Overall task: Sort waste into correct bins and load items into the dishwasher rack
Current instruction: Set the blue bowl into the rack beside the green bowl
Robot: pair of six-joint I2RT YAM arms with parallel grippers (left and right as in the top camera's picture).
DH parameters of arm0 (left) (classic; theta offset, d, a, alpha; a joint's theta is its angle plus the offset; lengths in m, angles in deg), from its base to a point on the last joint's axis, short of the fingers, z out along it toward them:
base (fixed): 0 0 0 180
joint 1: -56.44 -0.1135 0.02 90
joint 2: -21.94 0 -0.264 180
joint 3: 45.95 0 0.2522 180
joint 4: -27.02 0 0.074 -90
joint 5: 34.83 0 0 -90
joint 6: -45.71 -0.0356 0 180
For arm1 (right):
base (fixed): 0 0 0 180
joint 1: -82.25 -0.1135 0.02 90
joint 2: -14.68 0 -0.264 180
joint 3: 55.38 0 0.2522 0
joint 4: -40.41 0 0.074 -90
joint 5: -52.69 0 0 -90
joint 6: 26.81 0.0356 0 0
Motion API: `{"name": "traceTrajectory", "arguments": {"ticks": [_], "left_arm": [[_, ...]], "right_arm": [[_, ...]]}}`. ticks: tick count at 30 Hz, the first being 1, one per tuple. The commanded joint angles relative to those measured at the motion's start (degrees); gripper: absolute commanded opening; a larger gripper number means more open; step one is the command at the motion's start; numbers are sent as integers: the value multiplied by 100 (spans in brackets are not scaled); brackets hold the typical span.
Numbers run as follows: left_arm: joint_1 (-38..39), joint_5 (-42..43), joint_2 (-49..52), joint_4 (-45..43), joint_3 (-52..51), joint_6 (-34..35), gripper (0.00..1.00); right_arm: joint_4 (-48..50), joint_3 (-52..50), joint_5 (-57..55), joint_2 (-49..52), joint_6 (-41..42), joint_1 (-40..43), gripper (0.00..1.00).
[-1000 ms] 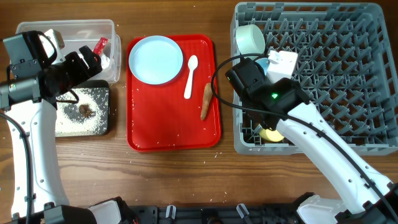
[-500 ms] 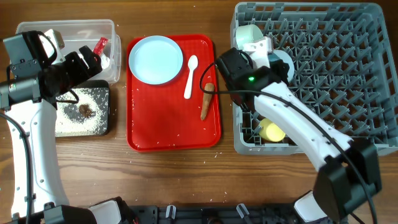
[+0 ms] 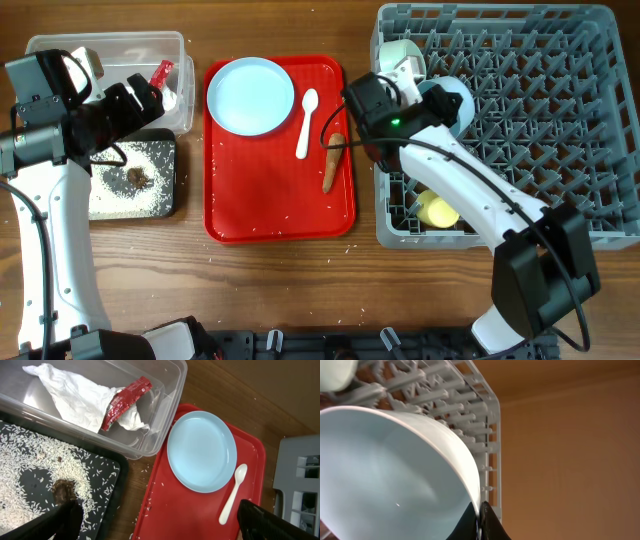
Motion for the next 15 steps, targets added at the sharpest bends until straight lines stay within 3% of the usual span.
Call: {"name": "traceTrajectory", "arguments": {"ticks": [1, 2, 4, 8, 12, 15], "left_arm": [[-37, -13, -72, -15, 81, -111, 100], [-37, -13, -72, -13, 81, -111, 100], [-37, -13, -72, -15, 81, -111, 100], [-37, -13, -72, -15, 81, -111, 100], [-37, -13, -72, -15, 81, -111, 100], [-37, -13, -72, -15, 81, -111, 100]], "right_arm": [[26, 2, 389, 96, -605, -278, 11], [26, 2, 533, 96, -691, -306, 15], [2, 2, 741, 96, -791, -339, 39], [-179, 2, 782, 96, -785, -433, 64], [-258, 2, 1014, 85, -785, -715, 67], [-240, 2, 1364, 15, -730, -990, 77]]}}
